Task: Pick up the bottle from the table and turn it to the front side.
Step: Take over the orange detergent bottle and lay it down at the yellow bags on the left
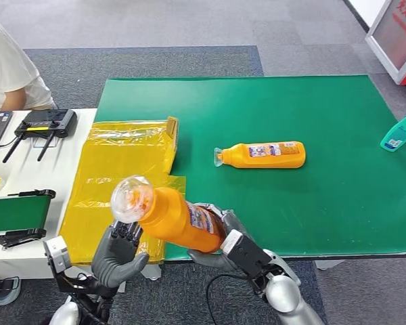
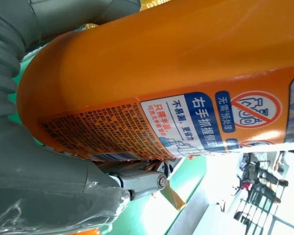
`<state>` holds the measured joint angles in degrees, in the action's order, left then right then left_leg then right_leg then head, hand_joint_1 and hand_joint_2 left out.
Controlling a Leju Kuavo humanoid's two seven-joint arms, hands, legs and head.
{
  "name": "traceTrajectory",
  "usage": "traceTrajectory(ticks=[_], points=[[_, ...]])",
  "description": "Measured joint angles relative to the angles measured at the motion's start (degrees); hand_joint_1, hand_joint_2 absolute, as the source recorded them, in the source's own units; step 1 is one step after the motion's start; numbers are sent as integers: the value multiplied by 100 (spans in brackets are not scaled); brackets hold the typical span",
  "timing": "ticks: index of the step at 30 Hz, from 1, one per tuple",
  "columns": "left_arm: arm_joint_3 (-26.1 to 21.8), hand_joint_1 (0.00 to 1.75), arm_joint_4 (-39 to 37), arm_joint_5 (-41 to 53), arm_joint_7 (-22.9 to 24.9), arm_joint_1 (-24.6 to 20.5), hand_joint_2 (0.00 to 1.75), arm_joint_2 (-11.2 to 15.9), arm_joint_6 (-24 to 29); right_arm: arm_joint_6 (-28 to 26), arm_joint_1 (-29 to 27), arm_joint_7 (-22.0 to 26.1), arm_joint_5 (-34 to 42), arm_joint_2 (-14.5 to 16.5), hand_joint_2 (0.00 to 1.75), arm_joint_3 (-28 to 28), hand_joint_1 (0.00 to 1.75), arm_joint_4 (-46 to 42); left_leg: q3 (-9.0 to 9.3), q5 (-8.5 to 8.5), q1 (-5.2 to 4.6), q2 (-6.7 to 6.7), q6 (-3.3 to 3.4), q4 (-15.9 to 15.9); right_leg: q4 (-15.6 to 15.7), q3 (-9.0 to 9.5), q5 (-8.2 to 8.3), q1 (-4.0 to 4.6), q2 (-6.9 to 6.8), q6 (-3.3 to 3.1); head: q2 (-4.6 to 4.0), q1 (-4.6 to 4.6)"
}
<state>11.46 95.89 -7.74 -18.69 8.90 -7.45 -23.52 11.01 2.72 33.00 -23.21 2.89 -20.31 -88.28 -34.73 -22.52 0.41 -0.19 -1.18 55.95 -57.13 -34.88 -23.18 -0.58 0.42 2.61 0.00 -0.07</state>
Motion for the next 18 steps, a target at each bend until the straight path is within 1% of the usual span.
traceTrajectory(ticks=[1, 3, 6, 7, 8, 13, 18], points=[[4, 0, -1, 1, 0, -2, 175, 3, 1, -2, 1, 0, -2, 1, 175, -2, 175, 3, 0, 0, 0, 0, 0, 0, 0, 0, 0, 0, 0, 0, 0, 0], [174, 0, -29, 64, 1, -104, 175, 99, 31, -67, 23, -11, -94, 5, 175, -92, 175, 103, 0, 0, 0, 0, 0, 0, 0, 0, 0, 0, 0, 0, 0, 0], [715, 0, -41, 493, 22, -401, 175, 529, 290, -223, 91, -63, -270, 1, 175, -326, 175, 513, 0, 0, 0, 0, 0, 0, 0, -2, -1, 1, 0, -1, 0, 0], [842, 0, -26, 644, 38, -470, 175, 651, 388, -251, 105, -74, -288, -2, 175, -372, 175, 626, 0, 0, 0, 0, -1, 0, 0, -3, -1, 1, 1, -1, 0, 0], [892, 0, -9, 729, 60, -505, 175, 715, 450, -262, 108, -77, -290, -5, 175, -392, 175, 682, 0, 0, 0, 1, -1, 0, 0, -3, -1, 1, 1, -1, 0, -1], [993, 0, 7, 835, 94, -641, 175, 855, 511, -287, 115, -85, -332, -7, 175, -472, 175, 845, 0, 0, 0, 1, -1, 0, 0, -3, -1, 1, 1, -1, 0, 0], [1042, 0, 7, 835, 104, -711, 175, 925, 514, -293, 116, -97, -354, -7, 175, -505, 175, 955, 0, 0, 0, 1, -1, 0, 0, -3, -1, 1, 1, -1, 0, 0]])
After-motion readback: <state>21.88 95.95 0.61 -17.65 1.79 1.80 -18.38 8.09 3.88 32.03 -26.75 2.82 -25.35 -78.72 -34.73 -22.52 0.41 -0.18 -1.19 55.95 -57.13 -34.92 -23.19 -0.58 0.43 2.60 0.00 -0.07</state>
